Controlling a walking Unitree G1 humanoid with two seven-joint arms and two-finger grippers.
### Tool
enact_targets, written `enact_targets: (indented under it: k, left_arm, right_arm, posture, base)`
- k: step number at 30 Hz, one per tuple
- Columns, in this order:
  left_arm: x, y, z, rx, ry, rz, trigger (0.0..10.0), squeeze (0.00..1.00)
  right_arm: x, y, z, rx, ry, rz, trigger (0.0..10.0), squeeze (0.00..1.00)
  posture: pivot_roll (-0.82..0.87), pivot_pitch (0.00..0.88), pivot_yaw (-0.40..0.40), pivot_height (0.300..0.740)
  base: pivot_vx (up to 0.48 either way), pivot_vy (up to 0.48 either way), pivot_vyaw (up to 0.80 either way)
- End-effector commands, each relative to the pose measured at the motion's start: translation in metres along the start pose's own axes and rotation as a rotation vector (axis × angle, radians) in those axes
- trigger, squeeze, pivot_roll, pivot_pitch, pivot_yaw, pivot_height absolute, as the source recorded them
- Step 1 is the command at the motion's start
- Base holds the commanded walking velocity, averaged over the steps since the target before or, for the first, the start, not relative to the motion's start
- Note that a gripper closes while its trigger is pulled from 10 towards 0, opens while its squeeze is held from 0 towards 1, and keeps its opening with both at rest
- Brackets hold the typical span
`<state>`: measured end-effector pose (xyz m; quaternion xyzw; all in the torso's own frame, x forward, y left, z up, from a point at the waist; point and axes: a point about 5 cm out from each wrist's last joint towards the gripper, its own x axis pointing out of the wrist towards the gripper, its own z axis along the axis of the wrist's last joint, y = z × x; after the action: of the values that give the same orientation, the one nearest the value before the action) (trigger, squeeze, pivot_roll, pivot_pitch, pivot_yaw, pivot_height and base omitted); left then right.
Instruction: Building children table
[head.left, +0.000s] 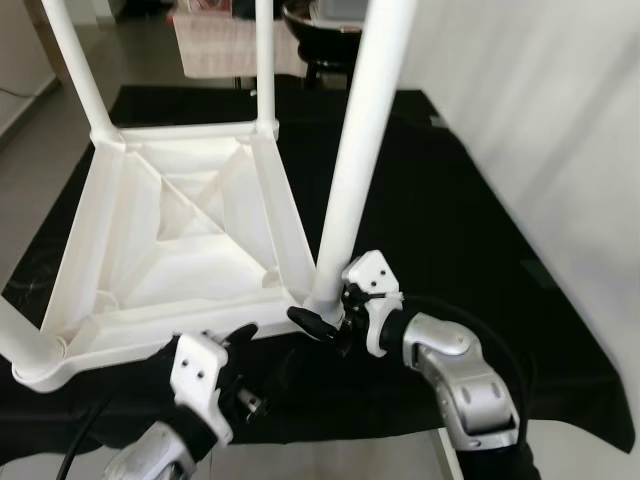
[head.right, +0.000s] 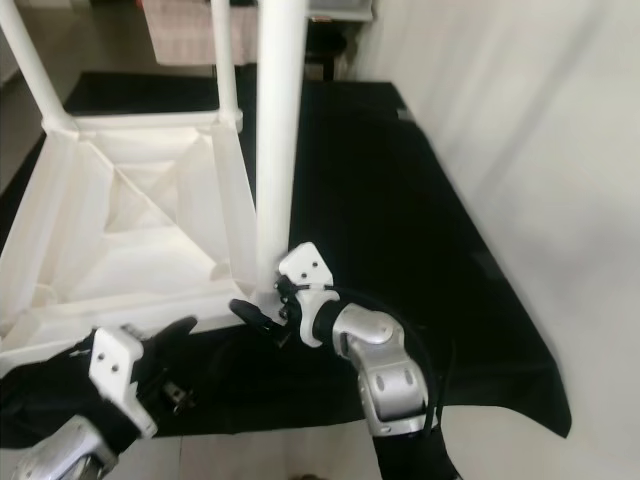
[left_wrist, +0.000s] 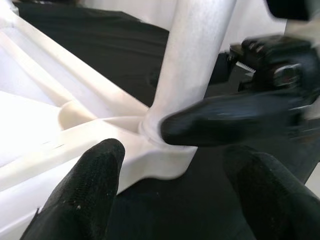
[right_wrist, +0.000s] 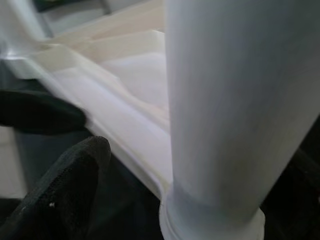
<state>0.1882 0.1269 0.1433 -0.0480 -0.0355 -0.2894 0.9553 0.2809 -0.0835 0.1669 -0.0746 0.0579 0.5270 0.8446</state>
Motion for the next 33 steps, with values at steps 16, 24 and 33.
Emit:
enact_targets:
  k: [16, 24, 33]
  left_arm:
    - [-0.006, -0.014, 0.003, -0.016, -0.002, -0.005, 10.0, 0.0]
    - [-0.008, -0.021, 0.005, -0.021, -0.002, -0.012, 10.0, 0.0]
    - [-0.009, -0.023, 0.006, -0.016, 0.0, -0.004, 10.0, 0.0]
  right_arm:
    - [0.032, -0.011, 0.018, -0.206, 0.014, 0.466, 10.0, 0.0]
    - [0.043, -0.024, 0.016, -0.21, 0.044, 0.467, 0.0, 0.0]
    - [0.028, -0.045, 0.011, -0.188, 0.043, 0.468, 0.0, 0.0]
  posture:
    - [-0.12, 0.185, -0.122, 0.74]
    - [-0.1, 0.212, -0.132, 0.74]
    - [-0.11, 0.213, -0.13, 0.74]
  base:
    - [0.0, 0.0, 0.0]
    - [0.0, 0.0, 0.0]
    - [0.0, 0.0, 0.0]
